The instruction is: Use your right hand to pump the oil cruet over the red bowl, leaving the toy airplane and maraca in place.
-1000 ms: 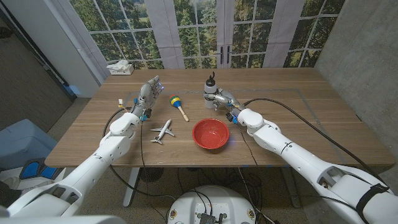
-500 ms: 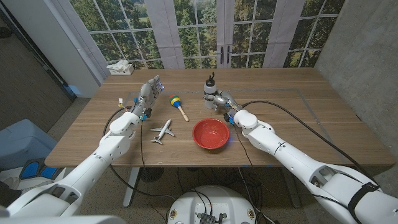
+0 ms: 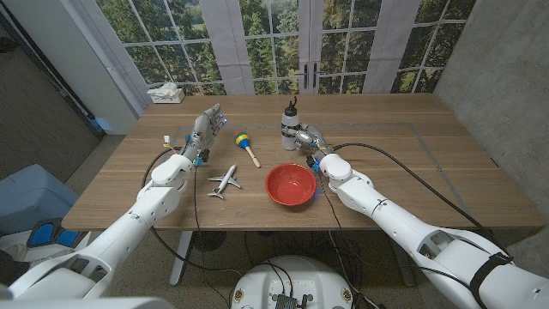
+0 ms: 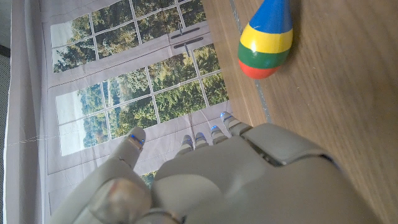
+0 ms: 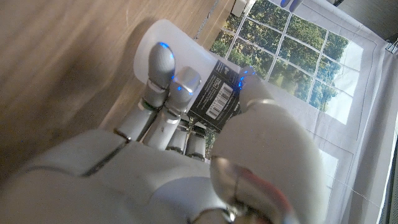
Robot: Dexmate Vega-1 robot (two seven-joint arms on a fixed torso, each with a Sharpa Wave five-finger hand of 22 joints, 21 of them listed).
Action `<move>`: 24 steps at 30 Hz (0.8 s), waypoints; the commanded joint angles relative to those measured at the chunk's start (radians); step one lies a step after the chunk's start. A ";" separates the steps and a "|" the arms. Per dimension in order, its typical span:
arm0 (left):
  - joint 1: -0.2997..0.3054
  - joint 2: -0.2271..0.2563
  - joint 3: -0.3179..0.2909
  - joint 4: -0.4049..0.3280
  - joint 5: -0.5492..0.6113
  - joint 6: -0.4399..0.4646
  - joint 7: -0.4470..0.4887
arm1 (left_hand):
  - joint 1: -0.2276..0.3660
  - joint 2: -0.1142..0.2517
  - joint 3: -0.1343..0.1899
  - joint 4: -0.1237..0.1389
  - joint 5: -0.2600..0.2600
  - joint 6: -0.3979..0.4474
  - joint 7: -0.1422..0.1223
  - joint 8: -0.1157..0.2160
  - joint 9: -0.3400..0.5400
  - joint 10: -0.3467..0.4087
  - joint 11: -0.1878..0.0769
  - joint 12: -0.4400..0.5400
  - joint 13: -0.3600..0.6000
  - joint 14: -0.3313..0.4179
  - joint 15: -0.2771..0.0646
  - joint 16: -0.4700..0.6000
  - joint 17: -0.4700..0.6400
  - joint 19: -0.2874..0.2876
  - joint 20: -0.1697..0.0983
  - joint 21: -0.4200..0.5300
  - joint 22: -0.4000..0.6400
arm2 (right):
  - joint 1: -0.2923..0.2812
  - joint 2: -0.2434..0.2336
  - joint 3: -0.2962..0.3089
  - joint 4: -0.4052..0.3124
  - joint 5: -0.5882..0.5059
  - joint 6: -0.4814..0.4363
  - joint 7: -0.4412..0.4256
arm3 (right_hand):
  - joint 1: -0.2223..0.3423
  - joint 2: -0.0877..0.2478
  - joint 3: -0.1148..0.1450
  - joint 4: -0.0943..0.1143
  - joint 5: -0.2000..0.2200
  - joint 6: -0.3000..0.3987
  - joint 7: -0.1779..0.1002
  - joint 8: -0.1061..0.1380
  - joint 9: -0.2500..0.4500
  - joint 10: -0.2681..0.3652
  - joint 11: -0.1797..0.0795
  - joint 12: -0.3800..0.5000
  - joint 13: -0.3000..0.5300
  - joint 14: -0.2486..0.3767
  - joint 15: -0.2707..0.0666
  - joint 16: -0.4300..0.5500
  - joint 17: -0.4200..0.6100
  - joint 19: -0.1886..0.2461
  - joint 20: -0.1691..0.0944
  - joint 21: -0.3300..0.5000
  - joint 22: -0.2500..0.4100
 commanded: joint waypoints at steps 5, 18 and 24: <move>-0.018 -0.007 0.005 0.023 0.000 -0.003 -0.016 | -0.012 0.051 -0.003 0.003 0.003 0.004 -0.005 0.002 0.002 -0.058 -0.003 0.002 0.003 -0.091 -0.053 0.004 0.003 0.003 -0.026 0.005 0.004 | -0.015 0.008 0.005 0.000 -0.034 0.053 -0.061 | 0.047 0.082 0.020 0.003 -0.002 0.100 -0.022 0.030 0.006 0.082 -0.066 0.008 0.042 -0.019 -0.003 0.018 0.004 -0.013 -0.047 0.014 -0.017; -0.033 -0.015 0.006 0.052 -0.005 -0.012 -0.035 | -0.011 0.051 -0.004 0.003 0.003 0.003 -0.005 0.002 0.002 -0.058 -0.004 0.002 0.003 -0.091 -0.052 0.004 0.003 0.004 -0.025 0.005 0.004 | -0.019 -0.007 0.011 -0.037 -0.070 0.034 -0.106 | 0.053 0.082 0.022 0.000 -0.001 0.082 -0.015 0.021 0.006 0.058 -0.068 -0.004 0.067 -0.035 -0.003 0.027 0.002 -0.024 -0.047 0.024 -0.031; -0.038 -0.018 0.007 0.062 -0.005 -0.016 -0.041 | -0.011 0.051 -0.004 0.003 0.004 0.003 -0.006 0.001 0.002 -0.058 -0.004 0.002 0.003 -0.091 -0.052 0.004 0.002 0.004 -0.025 0.005 0.004 | -0.021 -0.010 0.018 -0.041 -0.080 0.039 -0.126 | 0.056 0.084 0.024 0.000 -0.001 0.081 -0.018 0.020 0.007 0.052 -0.069 -0.008 0.074 -0.036 -0.003 0.030 0.002 -0.028 -0.047 0.029 -0.032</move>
